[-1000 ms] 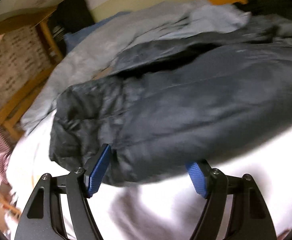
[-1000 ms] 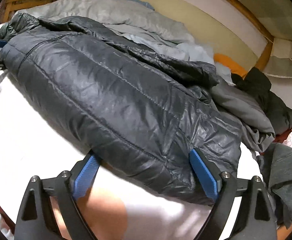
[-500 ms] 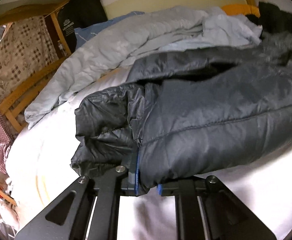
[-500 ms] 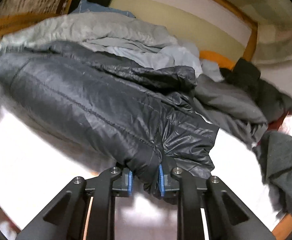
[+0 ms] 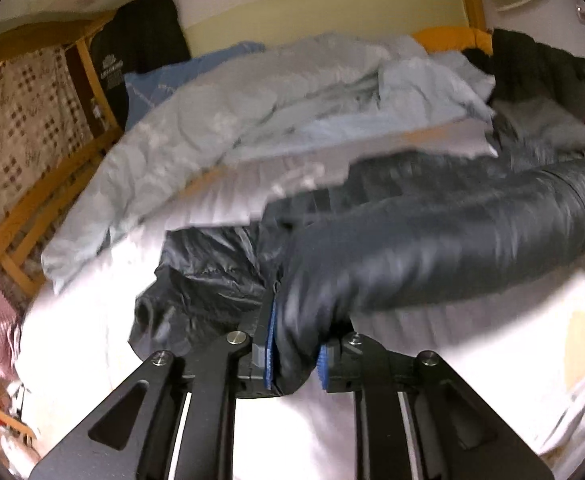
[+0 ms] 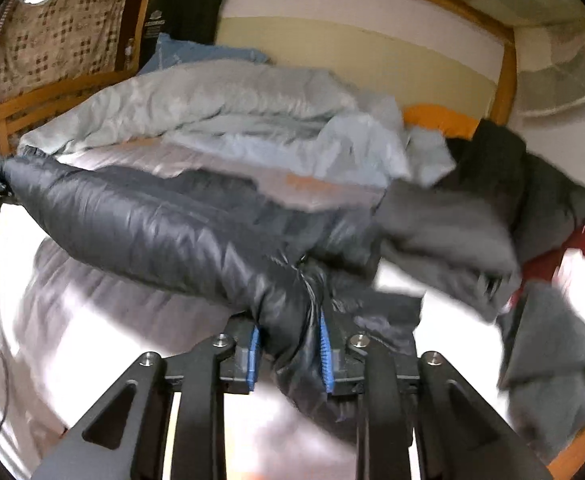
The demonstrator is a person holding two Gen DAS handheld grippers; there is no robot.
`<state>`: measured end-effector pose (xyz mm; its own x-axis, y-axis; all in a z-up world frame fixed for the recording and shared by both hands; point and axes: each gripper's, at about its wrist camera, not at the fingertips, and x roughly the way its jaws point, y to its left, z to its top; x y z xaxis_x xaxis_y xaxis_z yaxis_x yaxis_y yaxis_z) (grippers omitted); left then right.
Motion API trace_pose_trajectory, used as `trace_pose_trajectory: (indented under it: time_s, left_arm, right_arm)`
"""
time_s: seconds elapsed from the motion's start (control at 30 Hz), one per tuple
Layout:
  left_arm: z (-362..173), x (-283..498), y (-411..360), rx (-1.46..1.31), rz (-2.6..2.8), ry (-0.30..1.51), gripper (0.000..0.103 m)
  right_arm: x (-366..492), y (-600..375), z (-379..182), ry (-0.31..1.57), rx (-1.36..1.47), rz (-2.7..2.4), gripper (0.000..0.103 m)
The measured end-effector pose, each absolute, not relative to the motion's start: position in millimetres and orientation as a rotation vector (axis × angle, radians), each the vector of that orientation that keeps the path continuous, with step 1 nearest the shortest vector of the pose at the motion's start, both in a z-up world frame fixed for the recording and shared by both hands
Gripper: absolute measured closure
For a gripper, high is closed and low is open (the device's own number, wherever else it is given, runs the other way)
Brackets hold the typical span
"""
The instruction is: Fold large clothes
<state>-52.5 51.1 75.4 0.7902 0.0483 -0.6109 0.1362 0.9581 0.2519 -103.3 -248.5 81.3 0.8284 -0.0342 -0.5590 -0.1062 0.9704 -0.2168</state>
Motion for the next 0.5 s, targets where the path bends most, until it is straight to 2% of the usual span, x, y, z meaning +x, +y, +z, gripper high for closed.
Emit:
trace_pose_trajectory:
  time_s: [0.23, 0.3, 0.33, 0.5]
  left_arm:
    - [89.8, 58.4, 40.7, 0.290, -0.051, 0.626, 0.084]
    - [83.2, 80.0, 37.8, 0.293, -0.046, 0.554, 0.083]
    - [75.3, 91.1, 33.7, 0.318, -0.031, 0.537, 0.083]
    - [34.0, 131.3, 27.1, 0.319, -0.023, 0.588, 0.082]
  right_arm:
    - [3.1, -248.3, 104.3, 0.547, -0.296, -0.063, 0.071]
    - [30.2, -248.0, 100.4, 0.485, -0.341, -0.151, 0.058]
    - [36.8, -245.5, 96.7, 0.454, -0.367, -0.184, 0.055]
    - [82.8, -255.4, 71.1, 0.449, -0.325, -0.176, 0.052]
